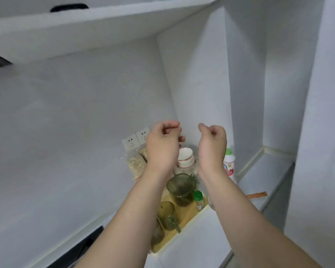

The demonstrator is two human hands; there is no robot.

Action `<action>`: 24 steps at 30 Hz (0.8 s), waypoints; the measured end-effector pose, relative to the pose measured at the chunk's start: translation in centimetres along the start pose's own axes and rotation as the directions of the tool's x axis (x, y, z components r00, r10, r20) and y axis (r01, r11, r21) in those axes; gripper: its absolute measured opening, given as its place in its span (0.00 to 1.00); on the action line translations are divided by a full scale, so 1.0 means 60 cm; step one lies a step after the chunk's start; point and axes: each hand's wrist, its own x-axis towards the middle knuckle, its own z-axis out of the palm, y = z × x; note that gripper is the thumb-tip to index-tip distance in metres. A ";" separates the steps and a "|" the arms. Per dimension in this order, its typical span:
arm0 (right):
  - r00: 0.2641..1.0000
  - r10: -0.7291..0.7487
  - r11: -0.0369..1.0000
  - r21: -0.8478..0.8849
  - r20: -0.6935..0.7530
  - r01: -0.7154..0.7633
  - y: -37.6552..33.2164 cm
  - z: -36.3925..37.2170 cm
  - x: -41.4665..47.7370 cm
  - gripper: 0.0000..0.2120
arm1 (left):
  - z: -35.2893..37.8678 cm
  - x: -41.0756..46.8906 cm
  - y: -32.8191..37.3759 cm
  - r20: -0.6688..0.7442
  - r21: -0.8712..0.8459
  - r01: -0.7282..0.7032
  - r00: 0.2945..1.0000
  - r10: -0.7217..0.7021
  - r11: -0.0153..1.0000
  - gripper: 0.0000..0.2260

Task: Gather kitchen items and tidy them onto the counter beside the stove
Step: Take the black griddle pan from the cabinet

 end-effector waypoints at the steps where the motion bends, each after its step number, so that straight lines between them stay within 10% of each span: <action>1: 0.997 -0.039 0.999 0.002 0.069 0.039 -0.039 0.020 -0.008 0.10 | -0.010 0.002 0.035 -0.029 0.031 -0.103 0.994 0.104 0.994 0.06; 8: 0.926 -0.153 0.987 0.108 0.346 0.123 -0.234 0.137 -0.047 0.10 | -0.065 0.004 0.223 -0.121 0.186 -0.569 0.796 0.594 0.801 0.10; 17: 0.789 -0.229 0.954 -0.031 0.569 0.300 -0.354 0.277 -0.054 0.04 | -0.167 0.079 0.351 -0.261 0.395 -0.522 0.726 0.637 0.756 0.08; 24: 0.458 -0.467 0.309 -0.345 0.757 0.886 -0.380 0.402 -0.036 0.10 | -0.229 0.141 0.370 -0.143 0.742 -0.424 0.656 0.741 0.519 0.12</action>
